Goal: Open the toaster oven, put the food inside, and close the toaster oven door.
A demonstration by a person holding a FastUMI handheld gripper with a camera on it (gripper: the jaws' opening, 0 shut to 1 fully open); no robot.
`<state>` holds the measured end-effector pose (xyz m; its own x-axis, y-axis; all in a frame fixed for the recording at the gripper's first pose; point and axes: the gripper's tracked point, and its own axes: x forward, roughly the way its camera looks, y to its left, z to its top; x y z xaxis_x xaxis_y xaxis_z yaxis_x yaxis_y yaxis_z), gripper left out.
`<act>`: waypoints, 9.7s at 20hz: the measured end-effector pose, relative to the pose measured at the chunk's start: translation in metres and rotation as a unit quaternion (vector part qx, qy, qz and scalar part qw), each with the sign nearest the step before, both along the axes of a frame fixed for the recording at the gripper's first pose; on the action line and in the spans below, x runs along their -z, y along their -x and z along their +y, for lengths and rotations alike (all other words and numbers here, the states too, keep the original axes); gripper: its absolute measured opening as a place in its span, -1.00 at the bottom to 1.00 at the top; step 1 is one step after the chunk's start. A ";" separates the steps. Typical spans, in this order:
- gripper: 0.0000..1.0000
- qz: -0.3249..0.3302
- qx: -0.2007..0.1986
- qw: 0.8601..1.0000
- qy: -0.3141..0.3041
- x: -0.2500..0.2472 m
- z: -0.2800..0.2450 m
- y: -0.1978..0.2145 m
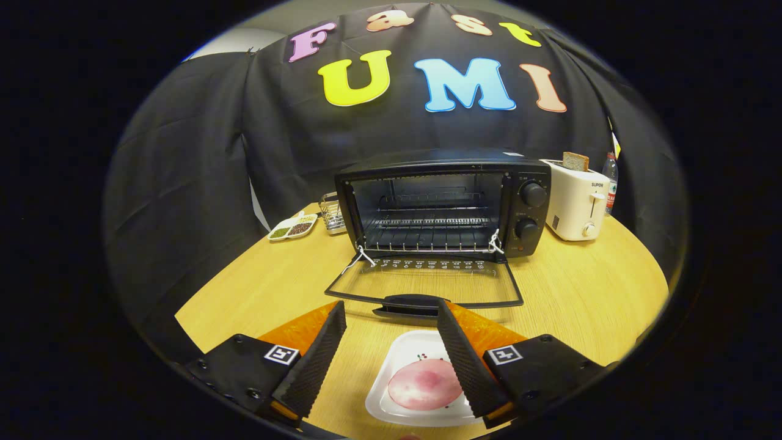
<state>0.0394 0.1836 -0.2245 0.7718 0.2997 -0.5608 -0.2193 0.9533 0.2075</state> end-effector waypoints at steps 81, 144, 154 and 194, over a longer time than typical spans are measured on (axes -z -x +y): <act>-0.96 0.330 0.150 0.878 -0.314 0.022 -0.039 0.073; 0.95 0.089 0.327 0.848 -0.408 -0.018 0.009 -0.164; 0.95 0.079 0.182 0.947 -0.252 -0.010 0.019 -0.085; 0.94 0.124 0.103 0.981 0.113 0.086 0.005 -0.032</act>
<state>0.0713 0.1890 -0.3107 0.6351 -0.0009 -0.7724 0.0121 0.9999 0.0088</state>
